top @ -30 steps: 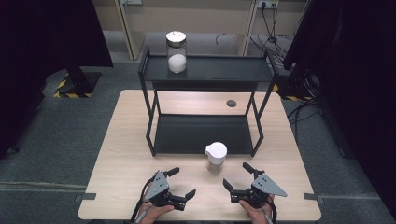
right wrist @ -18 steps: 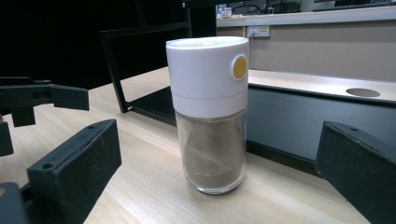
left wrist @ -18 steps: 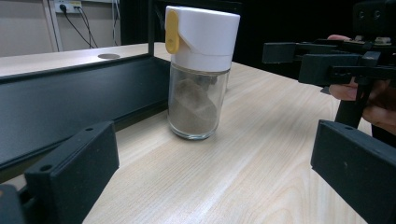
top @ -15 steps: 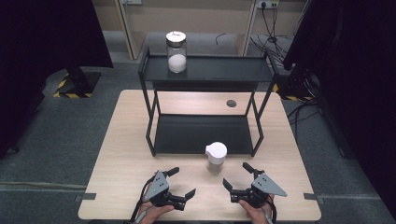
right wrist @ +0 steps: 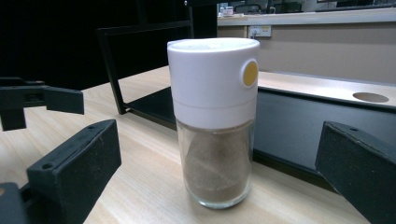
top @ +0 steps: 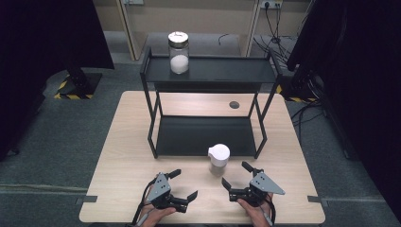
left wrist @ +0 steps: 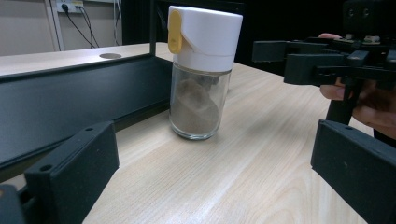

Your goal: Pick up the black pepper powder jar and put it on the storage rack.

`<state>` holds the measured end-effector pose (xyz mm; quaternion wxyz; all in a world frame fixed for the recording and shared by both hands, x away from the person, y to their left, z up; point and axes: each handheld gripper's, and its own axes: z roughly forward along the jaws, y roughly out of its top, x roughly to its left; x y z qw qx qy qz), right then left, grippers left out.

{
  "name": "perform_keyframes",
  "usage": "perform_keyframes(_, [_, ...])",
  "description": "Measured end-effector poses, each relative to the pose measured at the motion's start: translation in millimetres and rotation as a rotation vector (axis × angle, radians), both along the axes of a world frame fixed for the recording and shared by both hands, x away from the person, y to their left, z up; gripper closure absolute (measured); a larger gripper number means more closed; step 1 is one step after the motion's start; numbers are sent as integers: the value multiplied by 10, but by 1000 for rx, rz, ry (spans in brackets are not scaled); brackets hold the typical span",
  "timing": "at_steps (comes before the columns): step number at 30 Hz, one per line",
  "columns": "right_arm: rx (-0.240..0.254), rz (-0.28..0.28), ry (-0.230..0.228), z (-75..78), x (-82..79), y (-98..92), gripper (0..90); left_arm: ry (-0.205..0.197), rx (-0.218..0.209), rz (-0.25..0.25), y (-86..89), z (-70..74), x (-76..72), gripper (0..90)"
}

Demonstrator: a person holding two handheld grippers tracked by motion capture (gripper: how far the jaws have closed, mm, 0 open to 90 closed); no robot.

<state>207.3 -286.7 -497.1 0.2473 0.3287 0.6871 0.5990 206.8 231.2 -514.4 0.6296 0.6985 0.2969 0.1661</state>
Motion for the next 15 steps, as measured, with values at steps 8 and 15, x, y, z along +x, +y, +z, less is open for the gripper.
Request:
perform_keyframes(8, [0, 9, 1, 19, 139, 90, 5, 1, -2, 4, 1, -2, -1, 2])
perform_keyframes(15, [-13, 15, 6, 37, 292, 204, 5, 4, -2, 5, 3, -6, 3, 2])
